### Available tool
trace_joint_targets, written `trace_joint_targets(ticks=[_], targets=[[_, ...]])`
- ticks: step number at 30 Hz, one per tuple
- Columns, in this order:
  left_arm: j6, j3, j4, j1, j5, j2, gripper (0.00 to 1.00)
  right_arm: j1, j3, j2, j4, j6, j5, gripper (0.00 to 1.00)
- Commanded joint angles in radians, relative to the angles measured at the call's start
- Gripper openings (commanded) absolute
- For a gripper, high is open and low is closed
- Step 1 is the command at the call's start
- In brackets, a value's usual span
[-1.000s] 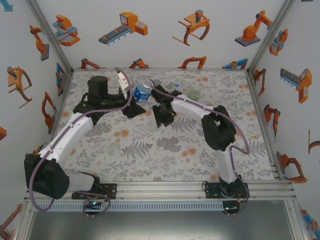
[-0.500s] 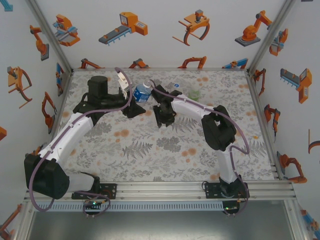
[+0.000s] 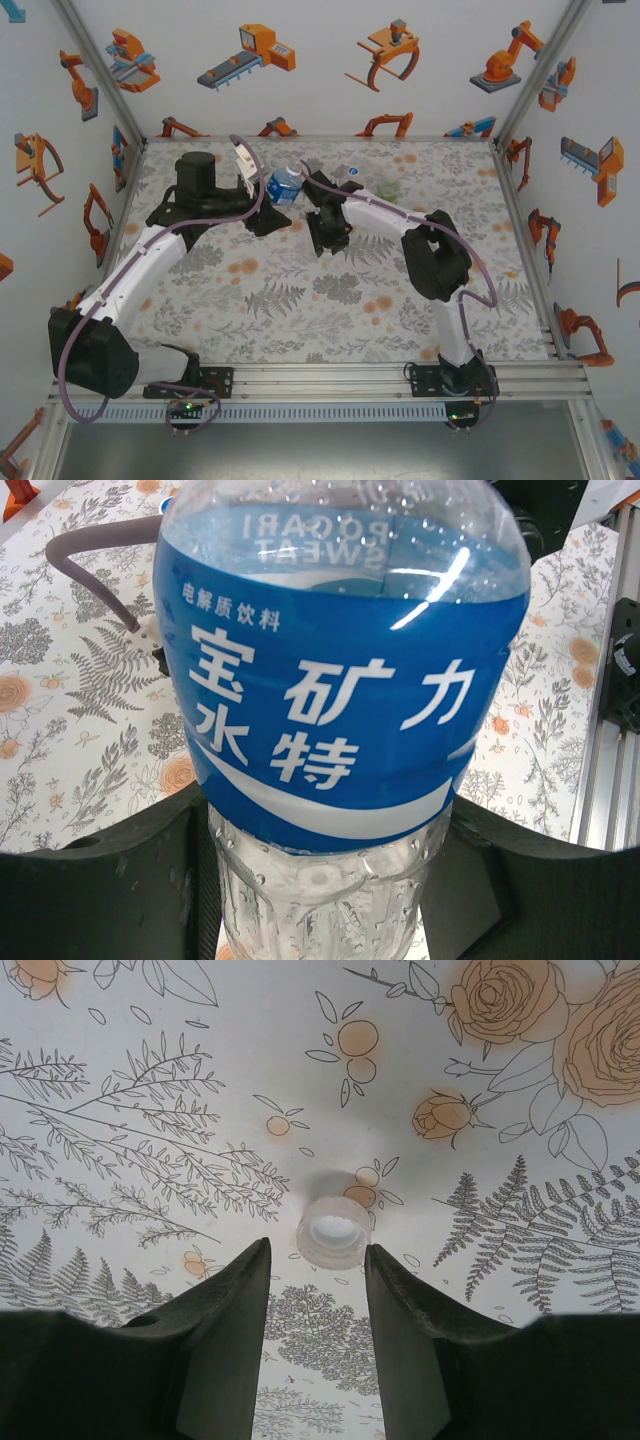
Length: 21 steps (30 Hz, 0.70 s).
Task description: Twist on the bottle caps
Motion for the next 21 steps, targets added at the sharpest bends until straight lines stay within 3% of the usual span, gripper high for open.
trace_joint_targets(ticks=[1,21], targets=[[-0.009,0.013,0.010,0.005,0.031,-0.005,0.00,0.005,-0.007,0.013,-0.018,-0.008,-0.004,0.42],[-0.011,0.016,0.008,0.003,0.031,0.004,0.00,0.006,-0.037,0.024,-0.001,-0.004,-0.009,0.40]])
